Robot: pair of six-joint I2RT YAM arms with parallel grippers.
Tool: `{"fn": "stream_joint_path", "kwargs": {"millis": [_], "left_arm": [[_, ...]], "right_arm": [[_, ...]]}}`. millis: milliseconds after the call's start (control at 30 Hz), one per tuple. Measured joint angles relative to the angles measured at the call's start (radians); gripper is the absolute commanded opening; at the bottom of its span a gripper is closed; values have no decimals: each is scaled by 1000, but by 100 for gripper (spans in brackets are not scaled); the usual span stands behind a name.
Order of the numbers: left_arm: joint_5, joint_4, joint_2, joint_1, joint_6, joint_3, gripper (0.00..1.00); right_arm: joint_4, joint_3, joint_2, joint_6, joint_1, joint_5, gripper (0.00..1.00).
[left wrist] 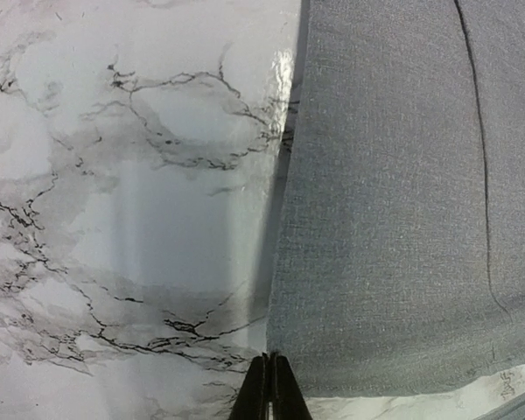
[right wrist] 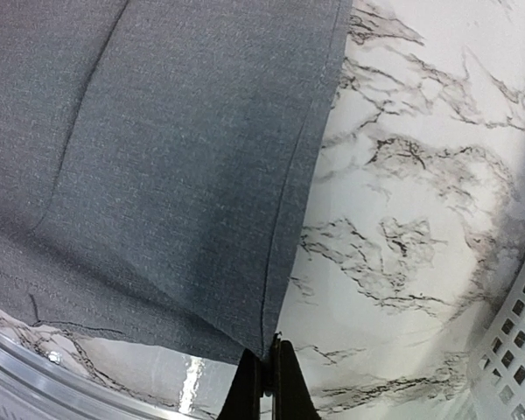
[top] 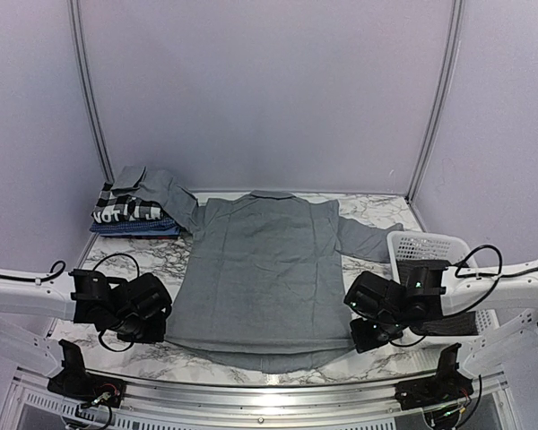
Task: Fold and stack the long sleeve shirts
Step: Flatten out the crumpled shirt at the center of the board.
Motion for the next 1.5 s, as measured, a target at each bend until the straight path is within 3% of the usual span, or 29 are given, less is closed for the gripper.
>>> {"fn": "stream_joint_path", "kwargs": {"millis": [233, 400, 500, 567, 633, 700, 1100, 1500], "left_arm": [[35, 0, -10, 0, -20, -16, 0], [51, -1, -12, 0, -22, -27, 5], [49, -4, -10, 0, -16, -27, 23], [47, -8, -5, 0, -14, -27, 43], [42, -12, -2, 0, 1, -27, 57], [32, -20, -2, 6, 13, -15, 61], [-52, -40, 26, 225, 185, 275, 71], [-111, -16, 271, 586, 431, 716, 71]], "right_arm": [[-5, -2, 2, 0, 0, -36, 0], [17, -46, -38, -2, 0, -100, 4], [19, -80, -64, -2, 0, -126, 27], [-4, -83, -70, -11, 0, -135, 39], [-21, -75, -75, -13, 0, -133, 47], [-43, -47, -77, -21, 0, -126, 52], [44, 127, -10, -83, -12, -37, 70], [267, 224, 101, -216, -159, -49, 74]]}}
